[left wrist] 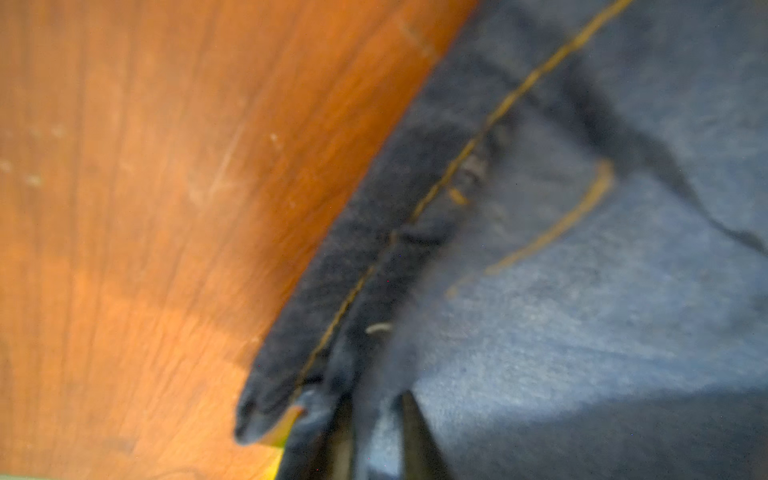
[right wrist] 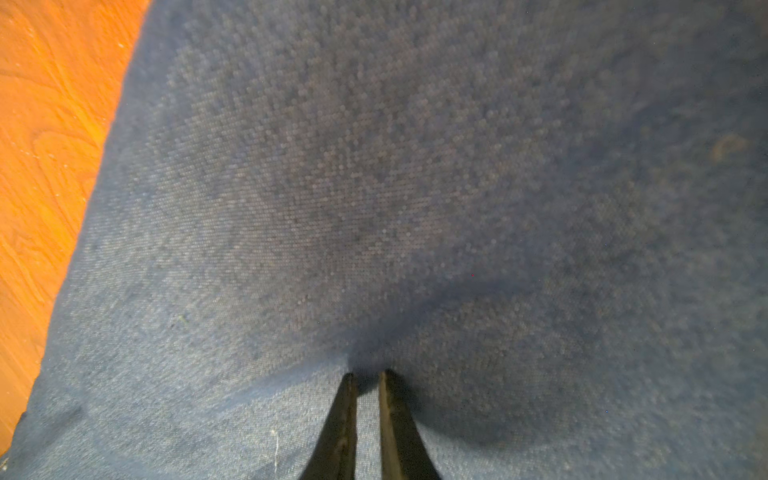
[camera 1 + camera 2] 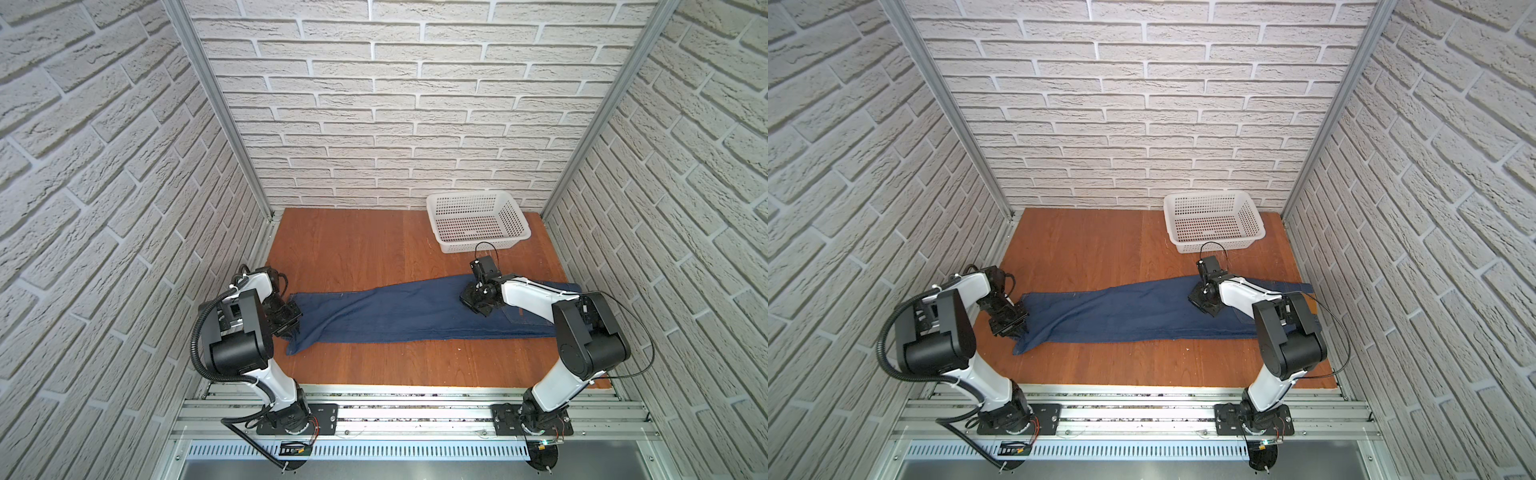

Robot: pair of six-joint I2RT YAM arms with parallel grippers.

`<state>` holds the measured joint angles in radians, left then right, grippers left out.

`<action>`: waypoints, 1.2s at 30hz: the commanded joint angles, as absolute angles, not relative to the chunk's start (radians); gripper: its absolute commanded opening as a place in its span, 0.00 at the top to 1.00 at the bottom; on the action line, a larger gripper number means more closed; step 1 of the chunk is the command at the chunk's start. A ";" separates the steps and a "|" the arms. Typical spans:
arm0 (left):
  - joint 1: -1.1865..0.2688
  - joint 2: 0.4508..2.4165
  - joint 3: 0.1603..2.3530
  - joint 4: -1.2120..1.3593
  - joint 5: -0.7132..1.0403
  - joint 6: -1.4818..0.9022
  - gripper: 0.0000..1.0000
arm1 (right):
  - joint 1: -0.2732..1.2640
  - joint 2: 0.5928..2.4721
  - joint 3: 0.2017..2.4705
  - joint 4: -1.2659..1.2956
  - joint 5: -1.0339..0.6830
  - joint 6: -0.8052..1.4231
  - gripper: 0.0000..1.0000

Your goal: Fold and stack the trousers

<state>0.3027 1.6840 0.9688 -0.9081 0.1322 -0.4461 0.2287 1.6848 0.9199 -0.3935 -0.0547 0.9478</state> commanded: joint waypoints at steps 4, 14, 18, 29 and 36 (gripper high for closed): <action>0.300 1.650 1.001 -0.923 0.092 -0.430 0.94 | 0.210 1.744 0.896 -0.494 0.002 0.942 0.85; 0.291 1.576 1.075 -0.966 0.036 -0.430 1.00 | 0.210 1.746 0.901 -0.499 0.004 0.941 0.85; 0.284 1.508 1.140 -0.983 0.006 -0.412 1.00 | 0.210 1.747 0.900 -0.501 0.005 0.942 0.85; 0.268 1.537 1.165 -0.907 0.010 -0.367 1.00 | 0.212 1.746 0.914 -0.521 0.012 0.942 0.85; 0.268 1.546 1.213 -0.881 0.022 -0.364 1.00 | 0.216 1.729 0.915 -0.537 0.021 0.940 0.85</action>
